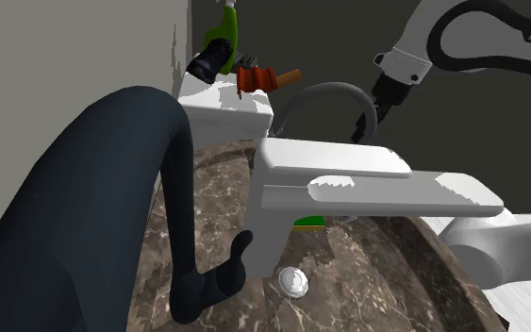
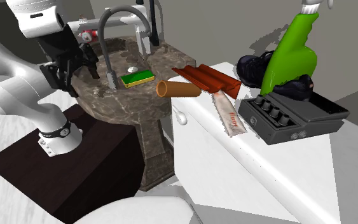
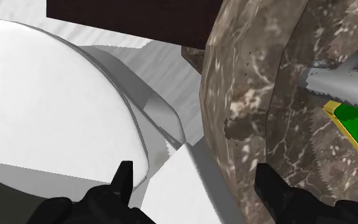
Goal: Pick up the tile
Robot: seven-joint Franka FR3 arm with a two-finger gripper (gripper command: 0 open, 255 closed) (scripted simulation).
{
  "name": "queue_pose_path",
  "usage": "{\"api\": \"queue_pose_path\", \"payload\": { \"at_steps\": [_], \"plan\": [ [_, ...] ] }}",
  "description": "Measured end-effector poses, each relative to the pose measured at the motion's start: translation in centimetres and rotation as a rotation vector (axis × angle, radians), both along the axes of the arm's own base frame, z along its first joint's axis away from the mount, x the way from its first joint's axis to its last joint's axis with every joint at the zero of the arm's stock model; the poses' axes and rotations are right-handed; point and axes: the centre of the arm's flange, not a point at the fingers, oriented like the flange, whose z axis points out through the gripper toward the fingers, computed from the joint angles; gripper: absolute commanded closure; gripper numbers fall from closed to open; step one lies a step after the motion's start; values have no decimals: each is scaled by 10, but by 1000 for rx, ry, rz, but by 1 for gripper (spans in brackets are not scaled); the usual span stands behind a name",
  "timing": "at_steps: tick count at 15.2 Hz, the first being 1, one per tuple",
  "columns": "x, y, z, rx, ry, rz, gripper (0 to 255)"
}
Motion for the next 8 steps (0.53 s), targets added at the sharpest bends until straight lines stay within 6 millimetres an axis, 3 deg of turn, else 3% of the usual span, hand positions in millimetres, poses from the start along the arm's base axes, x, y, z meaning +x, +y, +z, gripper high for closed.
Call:
{"api": "queue_pose_path", "payload": {
  "at_steps": [4, 8],
  "plan": [
    [10, 8, -3, 79, -26, -60, 0],
    [43, 21, -3, 230, -78, -175, 0]
  ]
}}
